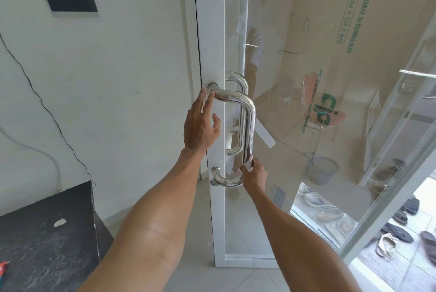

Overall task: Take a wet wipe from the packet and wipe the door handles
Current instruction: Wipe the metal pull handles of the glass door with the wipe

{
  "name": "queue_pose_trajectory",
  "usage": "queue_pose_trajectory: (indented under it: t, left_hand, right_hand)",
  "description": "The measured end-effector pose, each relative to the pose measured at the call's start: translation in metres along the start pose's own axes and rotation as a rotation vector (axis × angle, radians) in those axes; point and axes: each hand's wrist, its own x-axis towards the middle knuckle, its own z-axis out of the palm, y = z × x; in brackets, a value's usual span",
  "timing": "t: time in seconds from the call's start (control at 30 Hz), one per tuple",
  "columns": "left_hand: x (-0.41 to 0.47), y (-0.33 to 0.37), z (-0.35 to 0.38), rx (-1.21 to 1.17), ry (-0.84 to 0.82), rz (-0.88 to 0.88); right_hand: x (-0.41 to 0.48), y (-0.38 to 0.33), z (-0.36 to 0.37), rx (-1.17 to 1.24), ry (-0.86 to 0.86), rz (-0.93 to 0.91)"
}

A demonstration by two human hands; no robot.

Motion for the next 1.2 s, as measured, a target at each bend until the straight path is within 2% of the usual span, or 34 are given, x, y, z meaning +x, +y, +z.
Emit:
queue_pose_trajectory:
  t: [0.27, 0.53, 0.73, 1.03, 1.2]
  left_hand:
    - [0.000, -0.005, -0.003, 0.034, -0.121, -0.153]
    - [0.013, -0.001, -0.012, 0.009, -0.101, -0.139]
    - [0.019, 0.000, -0.011, -0.019, -0.081, -0.095]
    - [0.020, -0.004, -0.013, -0.022, -0.068, -0.096]
    - [0.017, -0.007, -0.016, -0.011, -0.076, -0.106]
  right_hand:
    - [0.009, -0.053, -0.021, 0.108, 0.119, -0.209]
    - [0.019, -0.108, -0.043, 0.177, 0.181, -0.397]
    - [0.032, -0.133, -0.053, 0.128, 0.197, -0.527]
    - [0.033, -0.159, -0.057, 0.074, 0.114, -0.573]
    - [0.032, -0.173, -0.056, -0.055, 0.113, -0.643]
